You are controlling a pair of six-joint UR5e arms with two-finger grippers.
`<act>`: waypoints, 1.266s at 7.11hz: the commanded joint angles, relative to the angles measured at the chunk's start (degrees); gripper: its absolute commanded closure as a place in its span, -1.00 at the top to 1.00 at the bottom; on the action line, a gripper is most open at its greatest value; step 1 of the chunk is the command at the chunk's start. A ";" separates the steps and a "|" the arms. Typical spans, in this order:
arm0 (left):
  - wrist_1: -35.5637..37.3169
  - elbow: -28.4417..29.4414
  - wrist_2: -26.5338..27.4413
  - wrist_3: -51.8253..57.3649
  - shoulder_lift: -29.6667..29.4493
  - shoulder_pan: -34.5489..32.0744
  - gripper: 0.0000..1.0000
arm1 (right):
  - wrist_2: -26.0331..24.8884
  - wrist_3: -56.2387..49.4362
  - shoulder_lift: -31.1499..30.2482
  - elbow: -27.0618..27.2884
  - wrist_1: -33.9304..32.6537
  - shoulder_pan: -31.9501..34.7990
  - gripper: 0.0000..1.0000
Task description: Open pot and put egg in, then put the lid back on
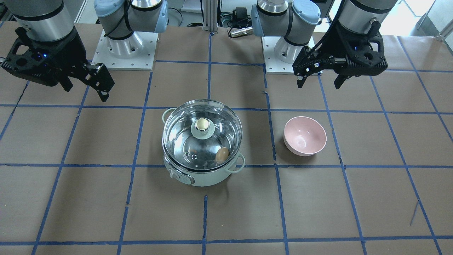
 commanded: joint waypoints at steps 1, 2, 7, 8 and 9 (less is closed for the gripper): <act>-0.05 -0.03 -0.06 -0.06 0.02 0.16 1.00 | -1.51 0.13 -0.08 0.02 0.89 0.03 1.00; 0.04 -0.11 -0.06 -0.06 -0.07 0.08 1.00 | -1.34 0.22 -0.08 0.10 0.80 0.21 1.00; 0.13 -0.12 -0.06 0.03 -0.07 0.16 1.00 | -0.99 0.57 -0.08 0.02 0.71 0.47 1.00; 0.13 -0.12 0.03 0.03 -0.16 0.08 1.00 | -0.81 0.57 -0.08 0.02 0.80 0.56 1.00; 0.13 -0.12 -0.06 0.03 -0.16 0.08 1.00 | -0.72 0.57 -0.08 -0.07 0.80 0.56 1.00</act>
